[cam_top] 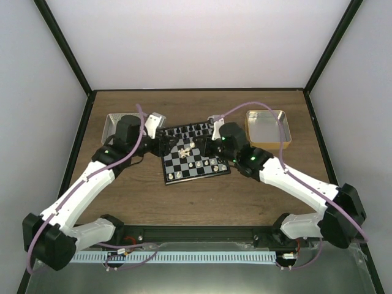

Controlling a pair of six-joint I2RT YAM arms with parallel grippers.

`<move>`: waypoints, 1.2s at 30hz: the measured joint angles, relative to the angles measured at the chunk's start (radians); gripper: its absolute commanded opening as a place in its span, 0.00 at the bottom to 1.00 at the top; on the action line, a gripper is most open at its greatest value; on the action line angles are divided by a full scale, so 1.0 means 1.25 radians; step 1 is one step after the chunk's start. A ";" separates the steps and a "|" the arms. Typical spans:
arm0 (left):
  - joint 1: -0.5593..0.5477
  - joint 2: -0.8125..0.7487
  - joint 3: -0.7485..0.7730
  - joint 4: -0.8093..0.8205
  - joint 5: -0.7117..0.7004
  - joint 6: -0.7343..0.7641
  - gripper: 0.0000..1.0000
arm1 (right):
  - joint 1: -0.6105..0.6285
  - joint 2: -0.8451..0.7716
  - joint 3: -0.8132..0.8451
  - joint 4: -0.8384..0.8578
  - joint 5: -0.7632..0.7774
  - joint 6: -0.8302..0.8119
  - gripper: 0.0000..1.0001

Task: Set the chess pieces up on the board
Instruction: Place the chess piece on the chessboard.

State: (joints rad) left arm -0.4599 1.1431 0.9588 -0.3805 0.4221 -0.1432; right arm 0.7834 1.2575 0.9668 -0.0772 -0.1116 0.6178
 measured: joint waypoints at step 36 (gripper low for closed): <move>0.000 -0.207 -0.116 0.082 -0.599 -0.038 0.81 | 0.203 0.364 -0.078 0.145 0.265 -0.160 0.01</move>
State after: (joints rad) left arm -0.4599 0.8841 0.8143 -0.2775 -0.3267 -0.1913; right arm 1.0374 1.7130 0.8688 0.1036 0.2195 0.4183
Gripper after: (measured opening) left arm 0.807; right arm 0.080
